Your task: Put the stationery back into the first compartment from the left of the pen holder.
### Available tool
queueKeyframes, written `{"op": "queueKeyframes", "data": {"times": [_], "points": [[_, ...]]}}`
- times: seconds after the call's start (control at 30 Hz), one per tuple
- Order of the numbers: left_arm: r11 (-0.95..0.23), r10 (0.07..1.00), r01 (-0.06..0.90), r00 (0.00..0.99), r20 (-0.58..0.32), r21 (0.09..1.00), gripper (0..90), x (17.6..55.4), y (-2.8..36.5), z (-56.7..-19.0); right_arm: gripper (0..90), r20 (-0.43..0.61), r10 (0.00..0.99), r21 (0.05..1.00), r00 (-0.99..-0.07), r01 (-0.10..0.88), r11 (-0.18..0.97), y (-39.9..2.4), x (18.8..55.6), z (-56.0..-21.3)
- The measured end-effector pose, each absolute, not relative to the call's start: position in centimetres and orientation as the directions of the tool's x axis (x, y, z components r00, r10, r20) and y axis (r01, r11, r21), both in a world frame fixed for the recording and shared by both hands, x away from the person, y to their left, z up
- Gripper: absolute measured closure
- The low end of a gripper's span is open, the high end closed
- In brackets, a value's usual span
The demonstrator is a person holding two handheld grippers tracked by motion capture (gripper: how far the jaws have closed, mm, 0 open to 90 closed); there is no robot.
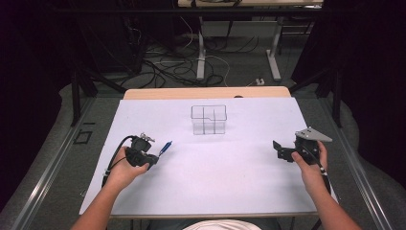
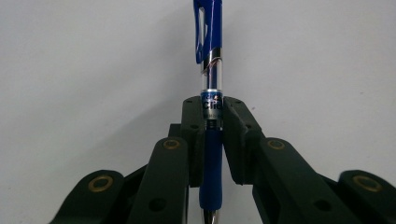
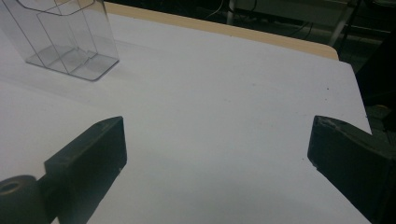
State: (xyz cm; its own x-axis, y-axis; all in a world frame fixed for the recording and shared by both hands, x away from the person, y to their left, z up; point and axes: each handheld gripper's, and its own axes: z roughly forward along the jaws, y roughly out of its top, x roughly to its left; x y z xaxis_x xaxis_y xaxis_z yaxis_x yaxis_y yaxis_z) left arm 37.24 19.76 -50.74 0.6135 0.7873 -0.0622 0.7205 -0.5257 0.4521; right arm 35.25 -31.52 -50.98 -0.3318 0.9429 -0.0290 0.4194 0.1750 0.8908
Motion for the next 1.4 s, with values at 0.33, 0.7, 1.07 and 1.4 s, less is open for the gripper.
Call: {"op": "queueKeyframes", "data": {"times": [0.33,0.7,1.07,1.4], "points": [[-0.579,0.731,0.670,0.679,-0.067,0.464,79.4,36.4,16.8,-49.8,1.5,-0.008,0.921,0.886,-0.388,0.424,0.186,-30.1,35.1,-50.8],[-0.599,0.698,0.646,0.711,-0.087,0.473,79.4,36.4,14.4,-48.9,0.0,0.006,0.882,0.880,-0.471,0.422,0.219,-27.6,34.7,-50.1],[-0.609,0.674,0.636,0.730,-0.113,0.474,79.4,36.4,13.0,-48.6,0.0,-0.024,0.833,0.879,-0.553,0.385,0.281,-24.6,34.1,-49.0],[-0.627,0.645,0.615,0.754,-0.124,0.477,79.5,36.2,11.4,-48.3,0.4,-0.210,0.734,0.839,-0.646,0.267,0.475,-21.1,33.0,-48.5]]}}
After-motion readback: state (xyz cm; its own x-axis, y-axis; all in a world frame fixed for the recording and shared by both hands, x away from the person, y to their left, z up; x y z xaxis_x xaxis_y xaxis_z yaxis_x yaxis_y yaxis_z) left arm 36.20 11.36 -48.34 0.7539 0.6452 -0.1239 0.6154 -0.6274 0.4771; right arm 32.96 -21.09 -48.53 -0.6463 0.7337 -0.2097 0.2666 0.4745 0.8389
